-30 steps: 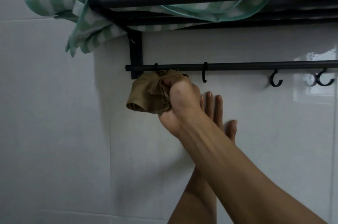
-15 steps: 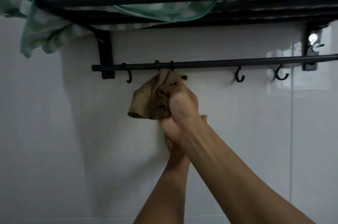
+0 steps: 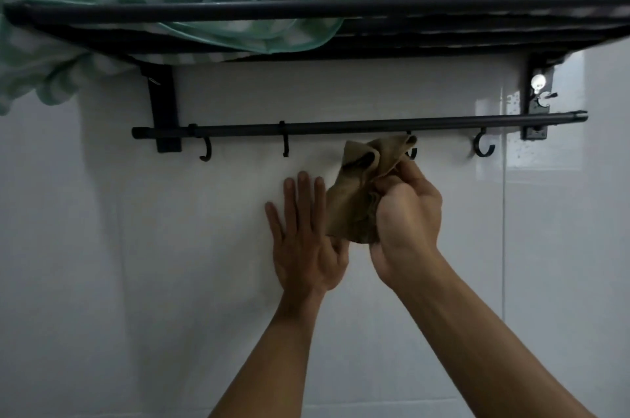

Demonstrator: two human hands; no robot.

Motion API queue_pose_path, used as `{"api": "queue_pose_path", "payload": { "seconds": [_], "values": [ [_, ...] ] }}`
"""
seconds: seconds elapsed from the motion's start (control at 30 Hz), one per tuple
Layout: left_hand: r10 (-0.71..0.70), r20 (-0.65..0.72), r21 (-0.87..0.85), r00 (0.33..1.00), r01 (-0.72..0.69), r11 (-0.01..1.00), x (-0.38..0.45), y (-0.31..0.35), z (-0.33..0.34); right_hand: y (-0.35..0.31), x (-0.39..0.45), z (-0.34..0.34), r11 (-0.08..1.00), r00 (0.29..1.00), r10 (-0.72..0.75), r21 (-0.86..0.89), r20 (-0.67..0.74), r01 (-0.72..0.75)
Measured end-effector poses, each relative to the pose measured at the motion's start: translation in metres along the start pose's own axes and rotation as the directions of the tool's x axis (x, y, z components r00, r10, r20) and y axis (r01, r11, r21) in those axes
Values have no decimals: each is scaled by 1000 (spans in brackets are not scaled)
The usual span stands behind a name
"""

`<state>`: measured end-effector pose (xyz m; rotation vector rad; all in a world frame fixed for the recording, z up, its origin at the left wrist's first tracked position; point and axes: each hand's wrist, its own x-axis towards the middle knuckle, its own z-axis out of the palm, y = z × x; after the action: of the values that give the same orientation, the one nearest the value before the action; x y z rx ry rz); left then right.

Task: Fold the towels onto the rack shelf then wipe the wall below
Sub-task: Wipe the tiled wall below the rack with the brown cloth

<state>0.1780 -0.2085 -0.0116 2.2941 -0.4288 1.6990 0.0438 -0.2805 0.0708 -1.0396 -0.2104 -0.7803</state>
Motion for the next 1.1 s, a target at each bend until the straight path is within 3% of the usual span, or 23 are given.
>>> {"api": "queue_pose_path", "payload": {
  "seconds": [0.1,0.2,0.33,0.53,0.6,0.7,0.8,1.0,1.1],
  "values": [
    [-13,48,-8,999,14,1000,2,1,-2,8,12,-3,924,959,-284,-272,-11,270],
    [-6,68,33,998,3,999,1,-1,5,28,25,2,686,846,-515,-524,140,505],
    [-1,36,113,999,-3,994,2,-2,10,61,45,-2,463,801,-448,-664,396,587],
    [-16,1,113,1000,16,993,1,-4,15,73,65,-24,119,645,-552,-715,529,689],
    [-31,6,85,1000,30,996,0,-2,13,69,66,-40,52,642,-528,-733,556,678],
    [-34,13,65,999,33,997,0,0,11,72,57,-62,29,643,-505,-734,575,679],
    [-25,5,57,1000,24,998,-1,0,9,79,47,-83,77,622,-550,-708,557,702],
    [-24,-15,12,1000,24,1000,0,0,10,64,41,-127,215,614,-757,-802,224,557],
    [-18,-15,10,1000,18,1000,-2,1,10,50,68,-148,318,652,-751,-809,104,495]
  ]
}}
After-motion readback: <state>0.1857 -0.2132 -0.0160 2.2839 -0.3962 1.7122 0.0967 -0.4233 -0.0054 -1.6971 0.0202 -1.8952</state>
